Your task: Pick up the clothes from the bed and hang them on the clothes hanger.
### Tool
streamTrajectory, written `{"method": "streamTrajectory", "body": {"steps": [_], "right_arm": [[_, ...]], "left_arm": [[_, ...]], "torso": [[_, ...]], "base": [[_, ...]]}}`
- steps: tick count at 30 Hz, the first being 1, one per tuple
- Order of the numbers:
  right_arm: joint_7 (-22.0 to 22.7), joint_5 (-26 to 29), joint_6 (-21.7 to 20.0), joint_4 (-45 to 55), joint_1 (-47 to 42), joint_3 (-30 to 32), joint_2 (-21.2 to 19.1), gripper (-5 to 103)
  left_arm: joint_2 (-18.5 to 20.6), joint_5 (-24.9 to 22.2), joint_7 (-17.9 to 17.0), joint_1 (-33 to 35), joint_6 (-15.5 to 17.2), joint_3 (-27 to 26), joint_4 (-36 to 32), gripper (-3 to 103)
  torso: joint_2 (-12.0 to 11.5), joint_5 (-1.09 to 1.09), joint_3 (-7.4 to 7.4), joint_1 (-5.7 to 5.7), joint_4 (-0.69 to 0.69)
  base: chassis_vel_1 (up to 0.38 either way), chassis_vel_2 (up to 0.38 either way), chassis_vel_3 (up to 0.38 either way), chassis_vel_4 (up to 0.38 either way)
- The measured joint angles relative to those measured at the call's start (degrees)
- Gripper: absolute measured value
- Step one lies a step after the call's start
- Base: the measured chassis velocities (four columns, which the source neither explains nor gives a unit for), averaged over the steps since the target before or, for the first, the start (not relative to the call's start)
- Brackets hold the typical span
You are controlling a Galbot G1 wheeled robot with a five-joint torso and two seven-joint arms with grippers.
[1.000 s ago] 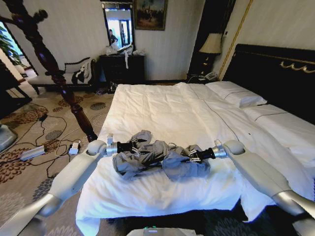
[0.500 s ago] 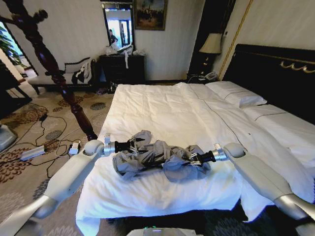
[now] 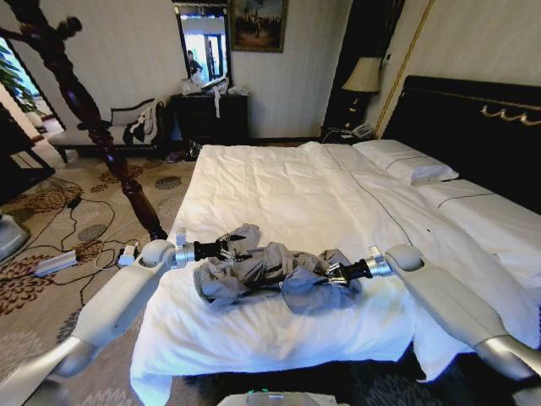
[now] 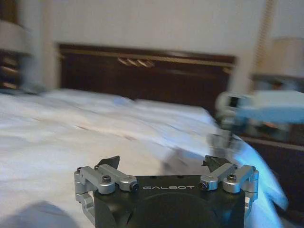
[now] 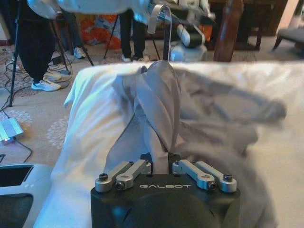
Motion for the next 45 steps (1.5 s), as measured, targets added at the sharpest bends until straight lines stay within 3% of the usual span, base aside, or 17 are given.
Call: {"method": "streamTrajectory", "body": {"steps": [2, 3, 4, 8, 9, 10, 12, 13, 14, 15, 18, 20, 22, 27, 36, 41, 45], "right_arm": [[0.2, 1.6, -0.2, 2.4, 0.4, 0.3, -1.9, 12], [0.3, 3.3, -0.4, 4.8, 0.7, 0.5, -4.1, 12], [0.3, 3.3, -0.4, 4.8, 0.7, 0.5, -4.1, 12], [0.5, 7.2, -1.1, 9.8, 1.6, 1.0, -8.3, 12], [0.7, 8.8, -1.4, 11.6, 2.1, 1.3, -9.8, 12], [0.7, 8.8, -1.4, 11.6, 2.1, 1.3, -9.8, 12], [0.8, 11.8, -1.9, 14.2, 2.8, 1.9, -11.7, 12], [0.8, 11.8, -1.9, 14.2, 2.8, 1.9, -11.7, 12], [0.9, 13.5, -2.3, 15.6, 3.0, 2.4, -12.8, 12], [0.9, 14.3, -2.4, 16.4, 3.2, 2.6, -13.5, 12], [0.7, 16.5, -2.6, 18.3, 4.1, 2.8, -15.0, 12], [0.6, 18.7, -2.8, 19.2, 5.2, 2.8, -15.6, 12], [0.6, 21.5, -3.2, 19.6, 6.9, 2.6, -15.8, 12], [0.6, 23.3, -3.4, 19.8, 7.9, 2.7, -15.8, 12], [1.1, 23.3, -3.4, 20.4, 6.9, 4.4, -14.8, 12], [1.5, 22.6, -3.4, 19.6, 7.1, 4.3, -13.1, 12], [1.5, 22.0, -3.3, 19.3, 7.1, 4.2, -12.6, 12]], "left_arm": [[-0.2, -2.9, -5.7, -0.1, -0.5, -0.6, 0.0, 100], [-0.6, -6.8, -13.3, -0.2, -0.7, -1.1, -0.5, 100], [-0.6, -6.8, -13.3, -0.2, -0.7, -1.1, -0.5, 100], [-1.7, -11.9, -25.9, 0.4, -0.5, -2.8, -3.5, 100], [-1.9, -10.0, -33.3, 0.6, -0.5, -3.1, -4.8, 100], [-1.9, -10.0, -33.3, 0.6, -0.5, -3.1, -4.8, 100], [-2.7, -4.1, -46.5, 1.2, -2.4, -3.4, -6.6, 100], [-2.7, -4.1, -46.5, 1.2, -2.4, -3.4, -6.6, 100], [-3.1, -2.6, -50.2, 1.9, -2.6, -3.9, -7.7, 100], [-3.1, -2.5, -51.5, 2.5, -2.6, -4.2, -8.5, 100], [-1.9, -3.9, -51.3, 5.2, -2.1, -4.2, -10.8, 100], [0.3, -4.1, -49.0, 8.7, -2.2, -3.8, -13.4, 100], [3.2, -0.6, -46.0, 14.4, -4.6, -3.1, -16.4, 100], [5.3, 3.5, -44.0, 24.0, -7.7, -3.0, -21.5, 100], [7.5, 6.3, -43.7, 36.7, -12.9, -4.4, -28.5, 100], [8.0, 7.4, -43.7, 41.0, -13.1, -3.1, -28.9, 100], [6.5, 6.6, -44.2, 39.7, -12.0, -1.6, -27.4, 100]], "torso": [[0.0, -0.02, 0.0, 0.0, -0.01], [0.0, -0.01, 0.0, 0.0, -0.01], [0.0, -0.01, 0.0, 0.0, -0.01], [0.0, -0.01, 0.0, 0.0, -0.03], [0.0, 0.0, -0.01, 0.0, -0.03], [0.0, 0.0, -0.01, 0.0, -0.03], [0.0, -0.01, 0.0, 0.0, -0.01], [0.0, -0.01, 0.0, 0.0, -0.01], [0.0, 0.0, 0.0, 0.01, 0.0], [0.0, 0.0, 0.0, 0.01, -0.01], [0.0, -0.01, -0.01, 0.0, -0.05], [0.0, 0.0, -0.01, 0.0, -0.03], [0.0, -0.01, -0.01, 0.0, 0.02], [0.0, 0.0, -0.01, 0.0, -0.01], [0.0, 0.0, -0.01, 0.0, -0.02], [0.0, 0.0, 0.0, -0.01, 0.01], [0.0, 0.0, 0.0, 0.0, -0.01]], "base": [[0.0, 0.0, 0.0, 0.0], [0.0, 0.0, 0.0, 0.0], [0.0, 0.0, 0.0, 0.0], [0.0, 0.0, 0.0, 0.0], [0.0, 0.0, 0.0, 0.0], [0.0, 0.0, 0.0, 0.0], [0.0, 0.0, 0.0, 0.0], [0.0, 0.0, 0.0, 0.0], [0.0, 0.0, 0.0, 0.0], [0.0, 0.0, 0.0, 0.0], [0.0, 0.0, 0.0, 0.0], [0.0, 0.0, 0.0, 0.0], [0.0, 0.0, 0.0, 0.0], [0.0, 0.0, 0.0, 0.0], [0.0, 0.0, 0.0, 0.0], [0.0, 0.0, 0.0, 0.0], [0.0, 0.0, 0.0, 0.0]]}}
